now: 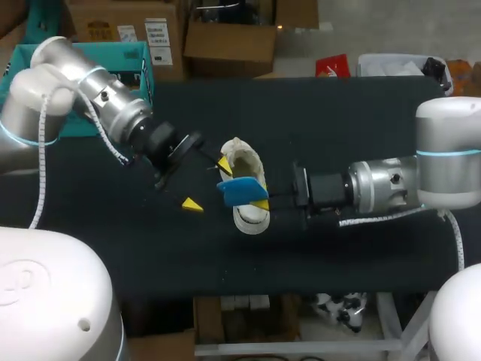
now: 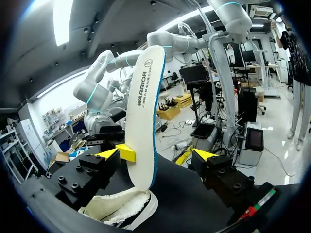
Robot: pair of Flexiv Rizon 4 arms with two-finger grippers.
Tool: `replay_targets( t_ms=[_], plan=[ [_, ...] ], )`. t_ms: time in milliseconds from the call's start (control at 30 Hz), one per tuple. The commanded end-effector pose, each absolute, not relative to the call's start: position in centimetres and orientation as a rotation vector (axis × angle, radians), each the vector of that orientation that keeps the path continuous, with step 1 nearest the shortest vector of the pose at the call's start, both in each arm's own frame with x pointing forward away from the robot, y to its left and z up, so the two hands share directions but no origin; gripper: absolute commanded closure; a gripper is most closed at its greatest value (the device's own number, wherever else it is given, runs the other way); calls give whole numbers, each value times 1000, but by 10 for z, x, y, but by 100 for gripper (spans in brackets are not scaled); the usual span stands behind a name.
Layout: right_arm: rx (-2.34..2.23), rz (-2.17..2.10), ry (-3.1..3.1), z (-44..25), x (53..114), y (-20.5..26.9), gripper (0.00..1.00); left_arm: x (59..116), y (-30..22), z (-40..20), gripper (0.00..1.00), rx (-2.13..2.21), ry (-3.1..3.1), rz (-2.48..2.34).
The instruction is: Open the shoe tongue, take the insole out of the shoe, put the insole back into the shoe, and pack the shoe into the shoebox
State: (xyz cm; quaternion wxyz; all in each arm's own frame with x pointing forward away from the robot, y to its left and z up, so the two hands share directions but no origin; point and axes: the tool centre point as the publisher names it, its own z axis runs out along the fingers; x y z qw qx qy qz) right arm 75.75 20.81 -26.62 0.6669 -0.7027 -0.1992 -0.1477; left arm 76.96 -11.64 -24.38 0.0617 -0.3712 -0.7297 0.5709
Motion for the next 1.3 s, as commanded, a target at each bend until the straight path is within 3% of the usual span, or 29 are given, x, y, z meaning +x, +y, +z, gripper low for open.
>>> replay_targets(
  t_ms=[33,600,633,767,900,1000,1067,1200,1300],
  plan=[
    [-1587,-340,-441,-266,757,207,100,763,-116,-243,0,-686,-2538,2230],
    [-1600,-427,-388,-274,774,205,100,789,-136,-269,0,-624,-2568,2240],
    [-1597,-429,-386,-274,774,205,100,790,-136,-269,10,-622,-2567,2242],
    [-1598,-428,-374,-276,776,205,100,795,-140,-270,20,-620,-2551,2242],
    [-1603,-427,-368,-277,778,206,100,796,-148,-268,51,-648,-2550,2223],
    [-1605,-430,-364,-277,778,206,100,796,-152,-266,57,-673,-2551,2204],
    [-1606,-431,-363,-278,779,206,100,796,-155,-266,67,-682,-2552,2194],
    [-1608,-434,-360,-278,779,205,100,796,-158,-266,100,-702,-2561,2165],
    [-1611,-436,-356,-278,780,202,100,795,-160,-267,100,-728,-2574,2134]
  ],
)
